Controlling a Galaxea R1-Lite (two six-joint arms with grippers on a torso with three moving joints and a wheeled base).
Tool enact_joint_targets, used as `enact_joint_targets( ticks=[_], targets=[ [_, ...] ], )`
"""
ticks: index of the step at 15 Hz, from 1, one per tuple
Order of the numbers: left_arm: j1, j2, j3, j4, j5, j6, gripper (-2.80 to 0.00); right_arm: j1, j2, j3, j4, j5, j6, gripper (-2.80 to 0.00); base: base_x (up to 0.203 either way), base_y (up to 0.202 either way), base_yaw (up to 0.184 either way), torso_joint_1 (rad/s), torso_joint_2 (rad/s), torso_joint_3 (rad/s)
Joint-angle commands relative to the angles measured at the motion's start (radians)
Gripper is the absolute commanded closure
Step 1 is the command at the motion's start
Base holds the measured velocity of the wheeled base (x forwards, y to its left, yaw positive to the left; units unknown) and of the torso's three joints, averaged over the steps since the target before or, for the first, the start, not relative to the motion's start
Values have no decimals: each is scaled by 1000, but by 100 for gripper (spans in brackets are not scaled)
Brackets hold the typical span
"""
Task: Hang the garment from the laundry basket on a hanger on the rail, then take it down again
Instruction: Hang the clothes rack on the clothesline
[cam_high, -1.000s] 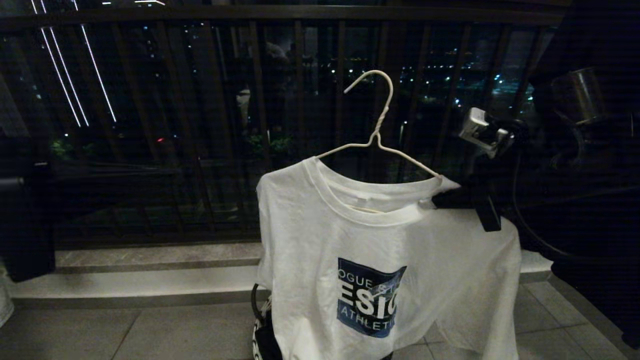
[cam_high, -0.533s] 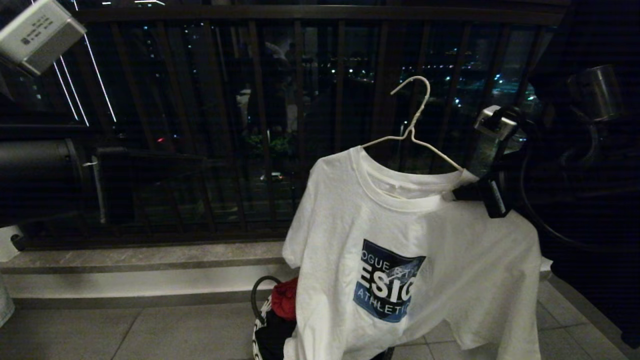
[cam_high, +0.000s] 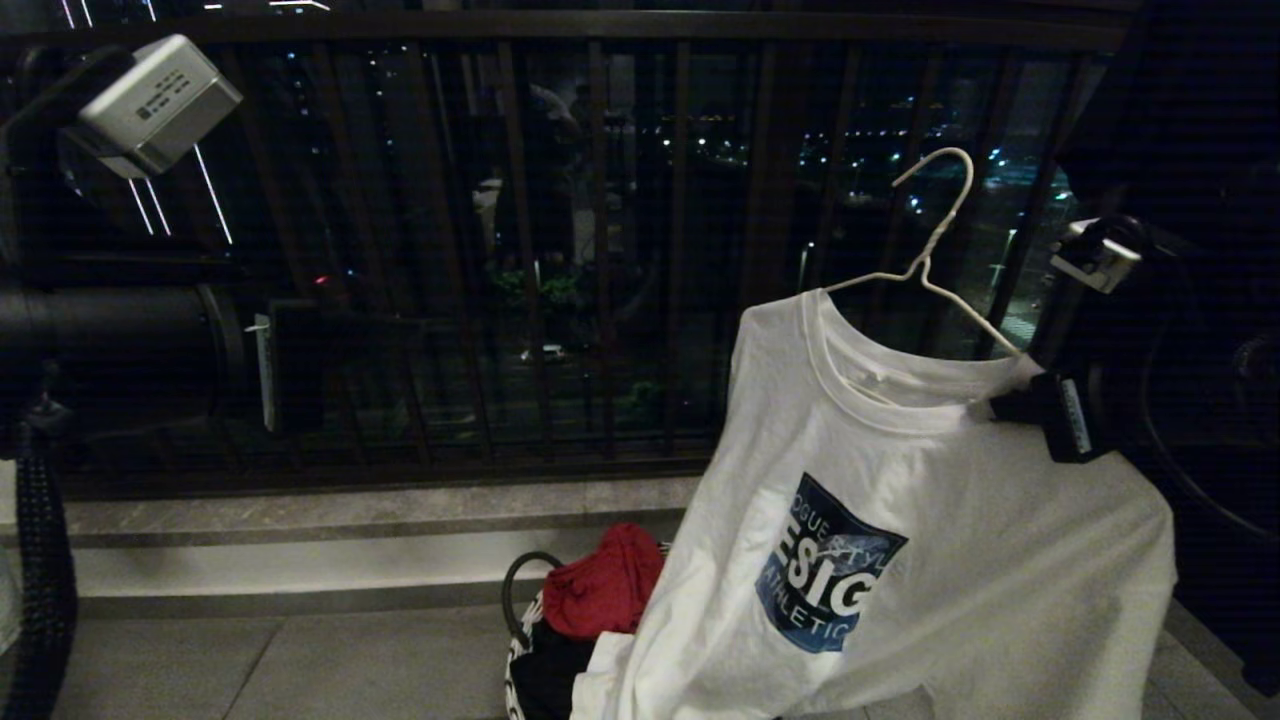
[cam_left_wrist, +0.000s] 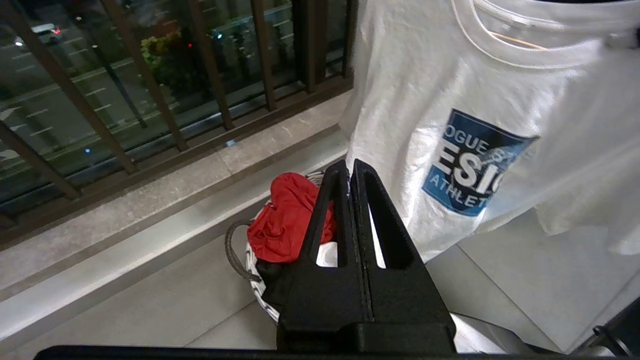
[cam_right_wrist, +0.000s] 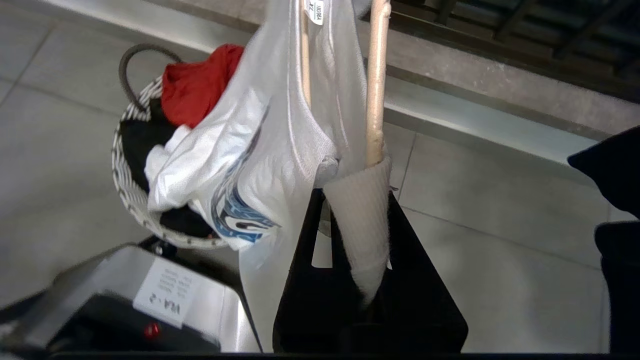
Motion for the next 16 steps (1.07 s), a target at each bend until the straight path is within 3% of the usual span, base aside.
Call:
enact_joint_targets(
  ticks=[1,3,6,10,16],
  targets=[
    [-2,3,1,3,-8,-2,0,10,-98,53,1,21,-30,0,0,0,0,0,0,0],
    [-3,3,1,4,-10,-2,0,11,-126,71,5,92,-56,0,0,0,0,0,0,0],
    [-8,-8,3,11,-16,0,0,17,-171,124,15,97,-95,0,0,0,0,0,0,0],
    [-11,-29,0,100,-204,-2,0,46,-249,234,15,103,-173,0,0,0,0,0,0,0],
    [-11,-23,1,104,-206,1,0,91,-307,298,14,113,-175,0,0,0,0,0,0,0]
  ],
)
